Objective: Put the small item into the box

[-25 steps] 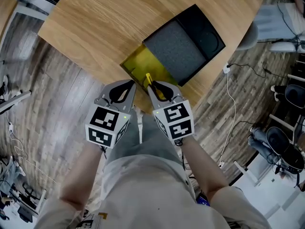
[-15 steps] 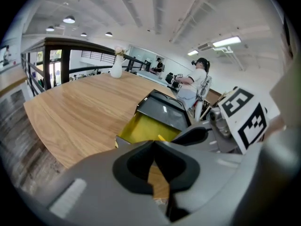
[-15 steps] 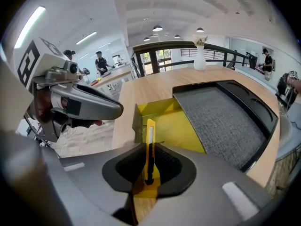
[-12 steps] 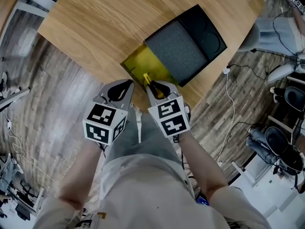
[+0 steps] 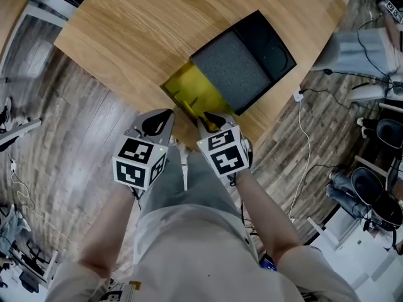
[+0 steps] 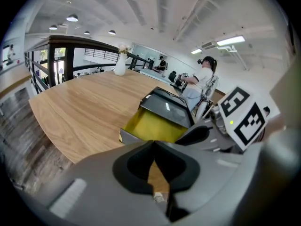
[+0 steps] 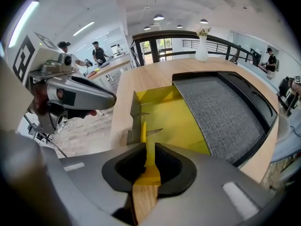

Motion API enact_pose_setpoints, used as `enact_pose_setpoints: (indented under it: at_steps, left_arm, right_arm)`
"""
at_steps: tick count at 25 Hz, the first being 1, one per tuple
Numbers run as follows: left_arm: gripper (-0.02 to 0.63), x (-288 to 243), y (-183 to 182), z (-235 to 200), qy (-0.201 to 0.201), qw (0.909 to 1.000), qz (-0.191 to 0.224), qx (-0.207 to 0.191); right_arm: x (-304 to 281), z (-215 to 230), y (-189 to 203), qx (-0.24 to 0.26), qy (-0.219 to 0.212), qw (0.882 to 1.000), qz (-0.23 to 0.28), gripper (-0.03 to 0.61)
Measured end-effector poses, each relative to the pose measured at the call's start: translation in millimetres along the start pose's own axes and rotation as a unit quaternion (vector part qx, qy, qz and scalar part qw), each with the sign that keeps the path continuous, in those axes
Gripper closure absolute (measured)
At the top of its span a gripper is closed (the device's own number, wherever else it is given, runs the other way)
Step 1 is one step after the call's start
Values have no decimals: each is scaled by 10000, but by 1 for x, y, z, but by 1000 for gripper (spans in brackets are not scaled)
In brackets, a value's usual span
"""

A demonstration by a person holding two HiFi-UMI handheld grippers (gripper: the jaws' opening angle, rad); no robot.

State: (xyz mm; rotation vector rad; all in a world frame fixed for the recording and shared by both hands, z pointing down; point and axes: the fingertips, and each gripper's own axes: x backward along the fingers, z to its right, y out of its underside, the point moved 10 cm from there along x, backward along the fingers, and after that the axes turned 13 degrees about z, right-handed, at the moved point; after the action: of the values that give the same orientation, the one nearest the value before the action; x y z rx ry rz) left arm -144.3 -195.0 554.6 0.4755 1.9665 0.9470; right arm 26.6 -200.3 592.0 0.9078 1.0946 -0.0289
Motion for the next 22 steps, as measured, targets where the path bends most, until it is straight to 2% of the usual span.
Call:
enact_pose_setpoints:
  at_steps: [6, 12, 17, 22]
  left_arm:
    - [611, 6, -1, 7, -8, 10000, 54, -20]
    - [611, 23, -14, 28, 38, 9996, 243, -140]
    - [611, 40, -39, 49, 115, 9966, 494, -642]
    - [611, 59, -71, 65, 165, 9933, 875, -735]
  right_arm:
    - [7, 2, 2, -402, -6, 9989, 241, 523]
    - [36, -4, -7, -411, 88, 9973, 598, 548]
    - [72, 0, -24, -565, 140, 9906, 1237, 560]
    - [117, 8, -42, -437, 462, 9821, 1772, 563]
